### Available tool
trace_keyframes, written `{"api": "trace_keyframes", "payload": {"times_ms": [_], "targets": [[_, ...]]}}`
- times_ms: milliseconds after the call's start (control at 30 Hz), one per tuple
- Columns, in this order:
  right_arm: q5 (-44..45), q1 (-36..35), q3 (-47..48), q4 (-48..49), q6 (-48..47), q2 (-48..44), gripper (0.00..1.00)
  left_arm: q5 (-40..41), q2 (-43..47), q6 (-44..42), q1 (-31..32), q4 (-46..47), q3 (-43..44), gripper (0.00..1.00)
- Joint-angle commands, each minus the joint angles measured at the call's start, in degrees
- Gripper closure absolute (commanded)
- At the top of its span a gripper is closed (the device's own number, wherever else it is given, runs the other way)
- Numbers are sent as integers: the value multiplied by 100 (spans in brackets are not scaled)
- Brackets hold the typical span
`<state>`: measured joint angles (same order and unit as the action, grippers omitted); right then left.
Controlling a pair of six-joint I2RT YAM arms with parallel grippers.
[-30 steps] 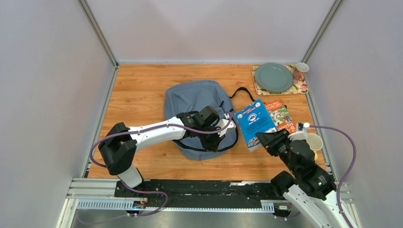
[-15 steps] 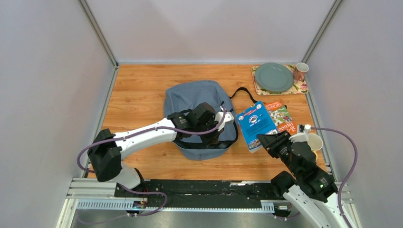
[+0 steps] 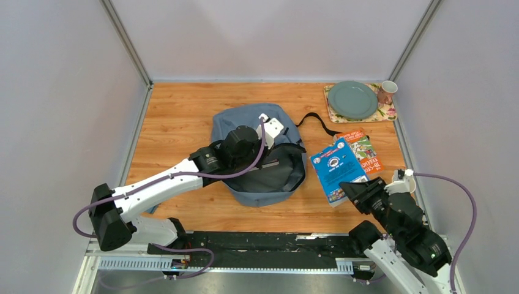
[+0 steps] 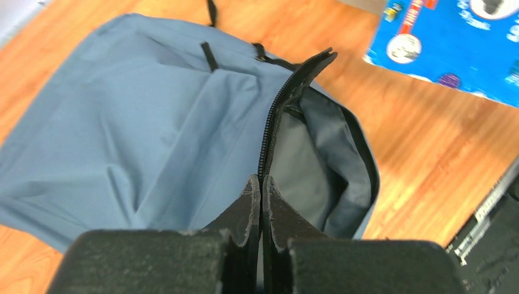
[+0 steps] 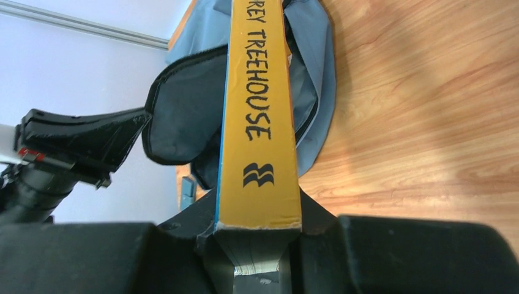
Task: Pack the student bag
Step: Place the book in the student bag.
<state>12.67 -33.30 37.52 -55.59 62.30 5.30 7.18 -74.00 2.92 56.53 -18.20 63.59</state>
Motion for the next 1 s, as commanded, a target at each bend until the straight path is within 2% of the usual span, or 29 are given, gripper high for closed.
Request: {"api": "trace_keyframes", "payload": {"times_ms": [0,133,200,333,467,667,967], "targets": [[-273,-10,782,-328,352,-47,100,653,245,33,7,536,407,100],[-1124,-19,556,-532,984,-239,100,575,350,42,7,799,461,100],[-1877,-10,66,-112,1459,-362,100,522,438,-28,16,1036,435,100],[-2689,-19,-830,1153,2101,-363,100,197,605,-168,42,1423,400,100],[-2831,-19,-1448,2890,2400,-39,100,-15,632,-283,156,1635,452,100],[-3059,-28,-1809,4544,2427,1112,100,-85,544,-608,358,1556,496,100],[-2674,-54,-1906,6129,2488,2668,100,-155,527,-494,438,1670,435,100]]}}
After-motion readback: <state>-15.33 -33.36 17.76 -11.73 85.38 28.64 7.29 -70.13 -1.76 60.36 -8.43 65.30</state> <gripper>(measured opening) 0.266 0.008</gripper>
